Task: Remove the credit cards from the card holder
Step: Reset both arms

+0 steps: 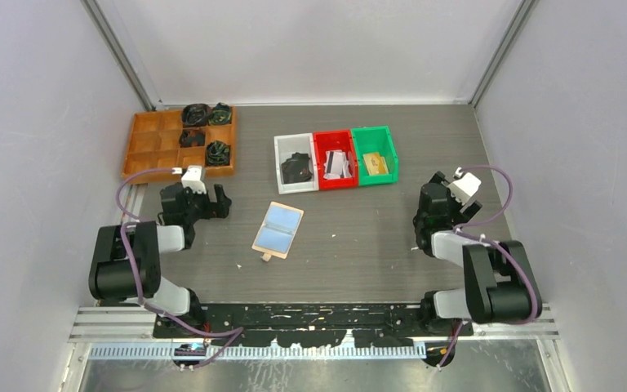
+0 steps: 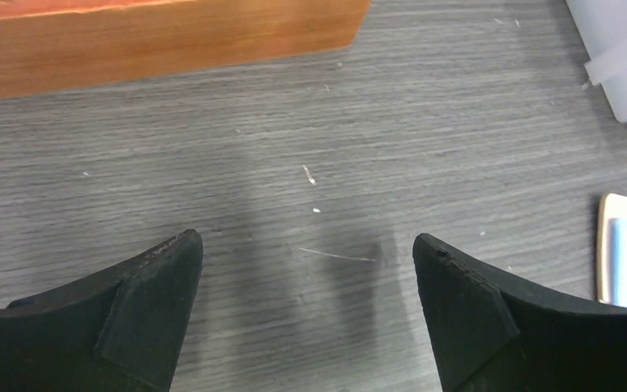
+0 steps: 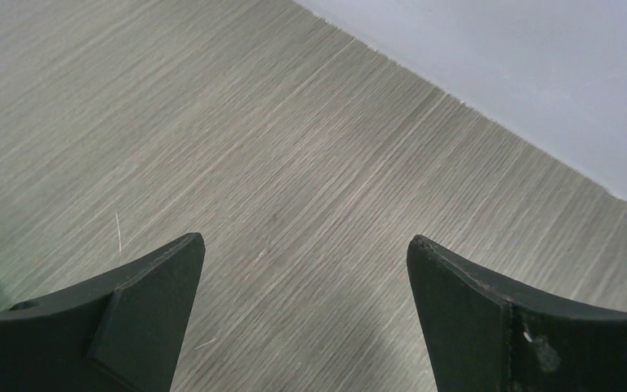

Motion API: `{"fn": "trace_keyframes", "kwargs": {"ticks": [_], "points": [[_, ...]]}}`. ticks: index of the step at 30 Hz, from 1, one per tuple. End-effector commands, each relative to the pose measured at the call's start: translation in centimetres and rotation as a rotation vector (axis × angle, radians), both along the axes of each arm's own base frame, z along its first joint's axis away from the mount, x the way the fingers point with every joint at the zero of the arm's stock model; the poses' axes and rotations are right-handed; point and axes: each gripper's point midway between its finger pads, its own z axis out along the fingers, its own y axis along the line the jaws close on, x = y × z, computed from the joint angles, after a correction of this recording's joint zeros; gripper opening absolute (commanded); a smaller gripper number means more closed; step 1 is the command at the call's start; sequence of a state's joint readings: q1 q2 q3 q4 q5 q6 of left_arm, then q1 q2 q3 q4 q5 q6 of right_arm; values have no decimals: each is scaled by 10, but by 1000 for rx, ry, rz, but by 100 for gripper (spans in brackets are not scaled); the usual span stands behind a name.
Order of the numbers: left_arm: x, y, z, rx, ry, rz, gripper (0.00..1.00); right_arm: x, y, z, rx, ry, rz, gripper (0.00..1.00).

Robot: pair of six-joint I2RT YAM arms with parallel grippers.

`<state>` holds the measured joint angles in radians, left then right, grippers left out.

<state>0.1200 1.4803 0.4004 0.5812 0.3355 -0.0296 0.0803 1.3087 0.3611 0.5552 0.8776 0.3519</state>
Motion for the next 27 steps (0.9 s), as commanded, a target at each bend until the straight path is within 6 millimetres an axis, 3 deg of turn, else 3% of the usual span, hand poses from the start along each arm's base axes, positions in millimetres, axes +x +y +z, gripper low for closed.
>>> {"fn": "trace_keyframes", "kwargs": {"ticks": [1, 3, 5, 9, 13, 27], "points": [[29, 10, 47, 27, -247, 82, 100, 16, 1, 7, -12, -151, 37, 99], [24, 12, 38, 43, -261, 108, 100, 23, 10, 7, -26, -151, 114, 99], [25, 20, 43, 36, -340, 172, 99, 32, 25, 2, -27, -123, 227, 99], [31, 17, 37, 52, -264, 160, 99, 47, 52, -14, -78, -97, 408, 100], [34, 11, 34, 93, -232, 148, 100, 59, 47, -19, -24, -34, 392, 100], [34, 10, 35, 94, -240, 141, 100, 58, 40, -20, 2, -38, 389, 100]]}}
